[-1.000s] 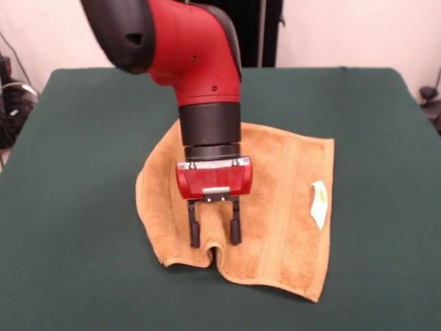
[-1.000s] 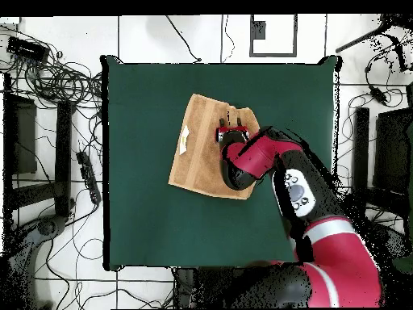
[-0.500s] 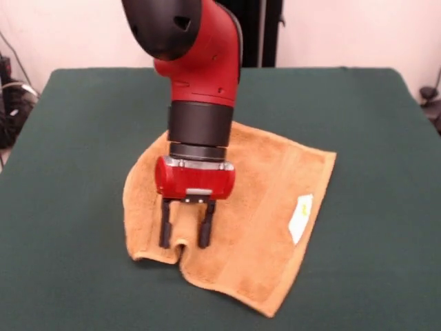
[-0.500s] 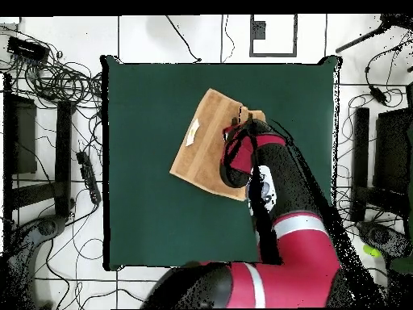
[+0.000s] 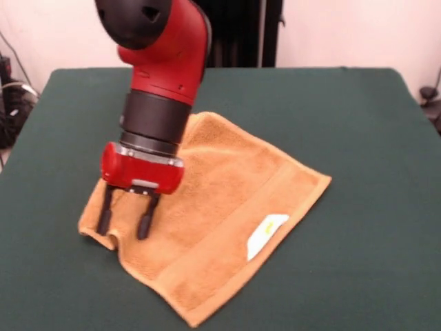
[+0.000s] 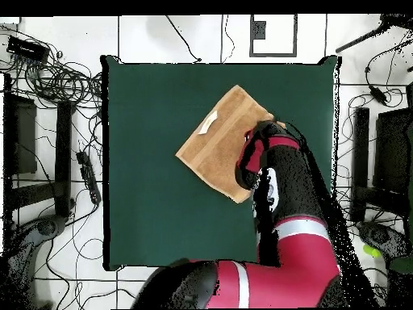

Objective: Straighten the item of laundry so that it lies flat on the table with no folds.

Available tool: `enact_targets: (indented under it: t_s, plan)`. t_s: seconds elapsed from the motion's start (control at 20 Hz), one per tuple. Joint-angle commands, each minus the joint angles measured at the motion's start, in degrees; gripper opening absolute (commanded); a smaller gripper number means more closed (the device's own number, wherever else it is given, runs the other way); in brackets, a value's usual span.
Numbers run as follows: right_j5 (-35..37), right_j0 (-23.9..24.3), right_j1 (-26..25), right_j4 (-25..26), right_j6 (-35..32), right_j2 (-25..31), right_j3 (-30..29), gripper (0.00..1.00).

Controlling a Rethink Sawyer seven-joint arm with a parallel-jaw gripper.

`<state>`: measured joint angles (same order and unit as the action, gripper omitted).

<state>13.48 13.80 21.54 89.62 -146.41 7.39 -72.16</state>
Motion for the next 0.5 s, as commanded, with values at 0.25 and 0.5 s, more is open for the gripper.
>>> enact_targets:
  t_s: [0.25, 0.5]
  plan:
    - [5.8, 10.2, 5.8, -15.3, 29.7, 8.1, -8.9, 1.0]
    - [7.5, 11.7, 8.4, -17.8, 34.8, 9.9, -10.8, 1.0]
